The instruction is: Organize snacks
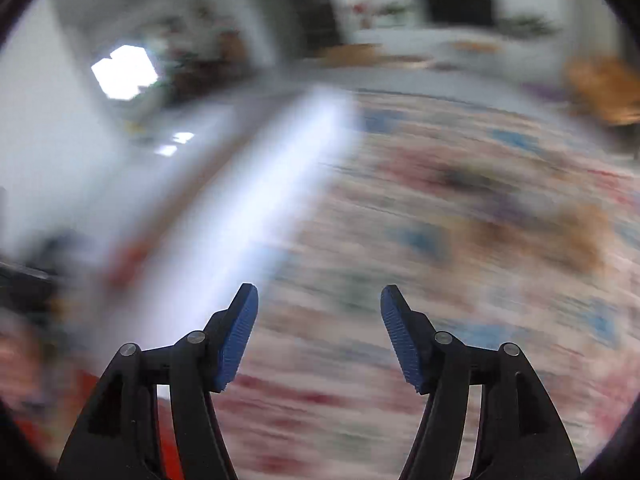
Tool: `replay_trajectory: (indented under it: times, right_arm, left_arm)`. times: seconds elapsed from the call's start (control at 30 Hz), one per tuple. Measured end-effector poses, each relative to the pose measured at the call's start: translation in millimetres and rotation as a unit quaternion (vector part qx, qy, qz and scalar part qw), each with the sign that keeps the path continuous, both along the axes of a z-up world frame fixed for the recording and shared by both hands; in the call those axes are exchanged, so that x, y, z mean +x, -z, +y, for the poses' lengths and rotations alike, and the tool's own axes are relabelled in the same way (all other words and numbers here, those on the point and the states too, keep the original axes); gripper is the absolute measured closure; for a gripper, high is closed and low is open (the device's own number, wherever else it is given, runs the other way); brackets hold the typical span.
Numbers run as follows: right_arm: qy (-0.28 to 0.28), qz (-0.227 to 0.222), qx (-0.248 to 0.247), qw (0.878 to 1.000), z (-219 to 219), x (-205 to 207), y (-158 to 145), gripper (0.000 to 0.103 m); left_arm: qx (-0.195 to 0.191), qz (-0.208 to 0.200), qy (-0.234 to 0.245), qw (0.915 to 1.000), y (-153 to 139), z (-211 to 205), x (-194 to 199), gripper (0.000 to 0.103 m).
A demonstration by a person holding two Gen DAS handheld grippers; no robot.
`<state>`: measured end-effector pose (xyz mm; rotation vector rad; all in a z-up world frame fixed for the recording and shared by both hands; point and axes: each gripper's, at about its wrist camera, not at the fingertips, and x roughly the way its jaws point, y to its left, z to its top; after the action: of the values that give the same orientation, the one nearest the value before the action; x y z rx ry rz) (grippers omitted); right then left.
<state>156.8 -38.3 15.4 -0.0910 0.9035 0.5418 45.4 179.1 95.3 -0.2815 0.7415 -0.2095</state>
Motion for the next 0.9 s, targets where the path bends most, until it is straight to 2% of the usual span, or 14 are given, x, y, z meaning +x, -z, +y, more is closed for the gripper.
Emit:
replay_trajectory:
  times: [0.03, 0.13, 0.27, 0.33, 0.4, 0.47, 0.5, 0.57, 0.63, 0.9]
  right_arm:
    - [0.039, -0.006, -0.041, 0.998, -29.7, 2.6, 18.0, 0.036]
    - [0.132, -0.009, -0.117, 0.984, -106.7, 10.5, 53.0, 0.036]
    - [0.218, -0.007, -0.118, 0.969, -179.4, 23.5, 60.9, 0.036]
    - [0.238, -0.003, -0.11, 0.965, -193.4, 35.2, 64.3, 0.036]
    - [0.252, 0.001, -0.097, 0.963, -199.3, 50.4, 73.2, 0.036]
    - [0.264, -0.011, -0.081, 0.961, -204.9, 61.0, 74.9, 0.029]
    - [0.269, -0.014, -0.083, 0.96, -209.8, 57.4, 75.6, 0.026]
    - [0.275, -0.01, -0.082, 0.958, -208.0, 66.8, 77.6, 0.019]
    - [0.281, -0.003, -0.073, 0.957, -212.4, 70.8, 79.7, 0.016]
    - [0.282, -0.003, -0.073, 0.957, -212.0, 65.8, 82.2, 0.015]
  left_arm:
    - [-0.002, 0.003, 0.037, 0.9993, 8.0, -33.5, 8.7, 0.002]
    - [0.025, 0.033, 0.078, 0.9961, 44.2, -102.2, 45.9, 0.002]
    - [0.052, 0.086, 0.071, 0.9924, 110.7, -145.0, 102.2, 0.003]
    - [0.055, 0.1, 0.058, 0.9917, 132.9, -152.6, 132.0, 0.003]
    - [0.076, 0.107, 0.038, 0.9906, 151.0, -156.3, 156.2, 0.003]
    - [0.104, 0.105, 0.025, 0.9887, 159.8, -156.9, 168.7, 0.002]
    - [0.121, 0.088, 0.024, 0.9884, 159.4, -160.4, 173.6, 0.001]
    - [0.152, 0.088, 0.011, 0.9843, 167.6, -160.5, 184.1, 0.0]
    - [0.173, 0.087, 0.006, 0.9811, 170.1, -161.6, 190.2, 0.0]
    - [0.17, 0.087, 0.007, 0.9816, 173.8, -155.4, 190.9, 0.0]
